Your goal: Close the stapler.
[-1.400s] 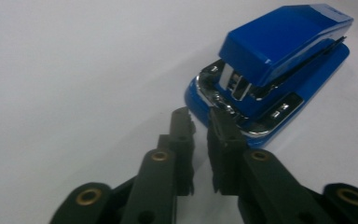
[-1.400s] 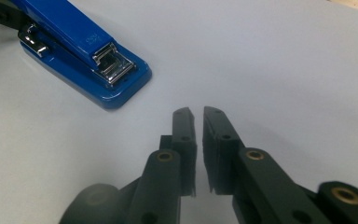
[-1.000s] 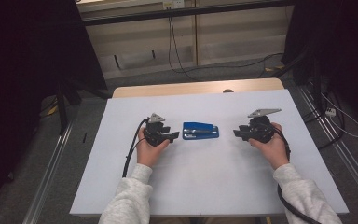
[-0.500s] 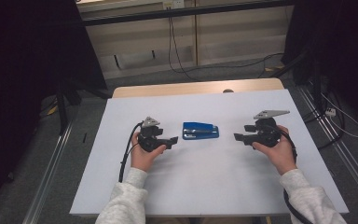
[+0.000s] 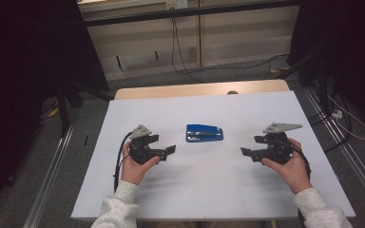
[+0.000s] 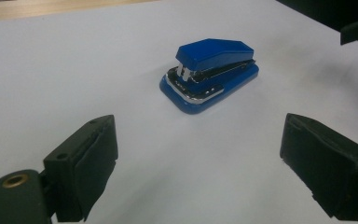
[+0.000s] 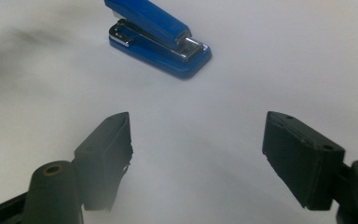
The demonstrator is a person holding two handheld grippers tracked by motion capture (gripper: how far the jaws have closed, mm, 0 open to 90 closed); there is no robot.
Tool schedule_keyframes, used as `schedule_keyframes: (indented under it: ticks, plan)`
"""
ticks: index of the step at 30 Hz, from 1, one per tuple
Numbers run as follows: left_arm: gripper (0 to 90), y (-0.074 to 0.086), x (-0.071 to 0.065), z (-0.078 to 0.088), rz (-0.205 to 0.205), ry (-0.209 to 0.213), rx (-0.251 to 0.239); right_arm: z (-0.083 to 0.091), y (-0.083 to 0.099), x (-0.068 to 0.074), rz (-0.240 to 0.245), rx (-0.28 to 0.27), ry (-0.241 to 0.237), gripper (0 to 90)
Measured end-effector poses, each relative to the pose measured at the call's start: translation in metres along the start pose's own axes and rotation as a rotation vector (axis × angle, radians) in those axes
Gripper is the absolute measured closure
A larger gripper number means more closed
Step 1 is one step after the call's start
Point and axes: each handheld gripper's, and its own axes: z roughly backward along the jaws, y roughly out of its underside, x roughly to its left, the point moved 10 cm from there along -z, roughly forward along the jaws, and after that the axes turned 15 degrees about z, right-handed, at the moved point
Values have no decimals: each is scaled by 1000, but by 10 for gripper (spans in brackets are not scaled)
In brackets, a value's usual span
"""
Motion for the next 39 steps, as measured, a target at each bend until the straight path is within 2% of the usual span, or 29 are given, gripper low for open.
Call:
schedule_keyframes:
  ticks: [4,8,11,13,17,19,28,39]
  plan:
    - [98,4,0,6,6,6,3,-1,7,10,15,20,-7,201]
    - [90,10,2,13,18,17,4,3,7,17,29,15,-16,179]
    - [83,13,4,19,10,14,-6,8,7,19,30,3,-18,168]
    - [83,16,5,24,17,12,-13,10,9,20,33,6,-20,164]
    - [72,23,4,32,-1,9,0,14,14,27,41,12,-33,151]
    - [69,24,4,37,-6,3,-12,17,16,30,51,16,-35,150]
    - [69,26,11,51,3,-11,-34,29,22,46,69,17,-56,134]
    - [69,33,12,62,-16,-21,-32,41,29,50,77,18,-51,133]
